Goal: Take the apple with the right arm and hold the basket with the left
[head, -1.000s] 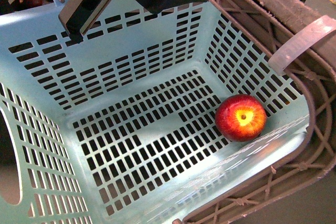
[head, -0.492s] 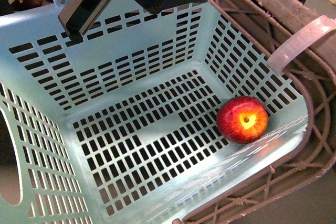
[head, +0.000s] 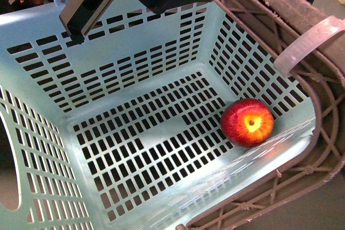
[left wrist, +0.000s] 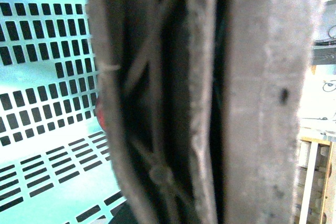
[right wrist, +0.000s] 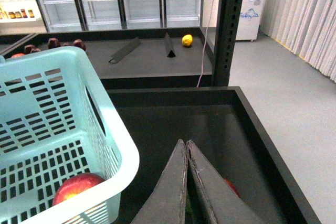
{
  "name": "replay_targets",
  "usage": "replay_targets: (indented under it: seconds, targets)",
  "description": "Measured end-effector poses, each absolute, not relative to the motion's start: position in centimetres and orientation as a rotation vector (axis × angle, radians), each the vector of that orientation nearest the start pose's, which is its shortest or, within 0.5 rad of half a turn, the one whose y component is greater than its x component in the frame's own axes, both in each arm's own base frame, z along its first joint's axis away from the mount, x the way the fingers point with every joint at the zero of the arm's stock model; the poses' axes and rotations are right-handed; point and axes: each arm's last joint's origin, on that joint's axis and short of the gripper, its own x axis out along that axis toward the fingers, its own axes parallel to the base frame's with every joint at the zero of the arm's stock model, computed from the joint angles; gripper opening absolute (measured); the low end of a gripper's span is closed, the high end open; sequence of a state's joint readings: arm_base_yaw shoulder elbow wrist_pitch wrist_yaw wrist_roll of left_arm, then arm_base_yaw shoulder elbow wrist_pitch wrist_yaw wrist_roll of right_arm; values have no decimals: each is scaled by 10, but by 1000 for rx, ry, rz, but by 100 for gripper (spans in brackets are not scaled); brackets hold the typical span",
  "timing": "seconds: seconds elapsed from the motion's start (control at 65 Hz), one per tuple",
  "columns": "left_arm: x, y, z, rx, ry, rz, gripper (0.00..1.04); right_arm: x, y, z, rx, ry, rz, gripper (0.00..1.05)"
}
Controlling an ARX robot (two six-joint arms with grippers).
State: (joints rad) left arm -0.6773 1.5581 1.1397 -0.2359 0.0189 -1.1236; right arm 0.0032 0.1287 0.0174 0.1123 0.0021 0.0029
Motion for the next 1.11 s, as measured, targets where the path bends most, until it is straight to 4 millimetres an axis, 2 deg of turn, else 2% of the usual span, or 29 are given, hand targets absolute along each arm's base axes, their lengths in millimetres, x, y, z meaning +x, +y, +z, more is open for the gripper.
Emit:
replay_targets:
  seconds: [0.092, 0.246, 0.354, 0.785, 0.862, 1.0, 1.108]
  targets:
    - [266, -214, 264, -826, 918, -238, 15, 98, 0, 169, 3, -7, 2, 2]
    - [266, -215, 264, -828, 920, -239, 15, 97, 0, 169, 3, -12, 1, 3]
    - [266, -215, 264, -826, 918, -238, 15, 97, 0, 169, 3, -13, 1, 28]
    - [266, -215, 264, -826, 918, -238, 15, 97, 0, 169, 3, -13, 1, 97]
    - [266, -215, 264, -828, 910, -233, 15, 97, 0, 169, 3, -14, 1, 96]
    - [270, -217, 262, -1002, 678, -168, 15, 97, 0, 169, 2, -13, 3, 96]
    - [279, -207, 265, -1050, 612, -117, 15, 97, 0, 169, 3, -14, 1, 96]
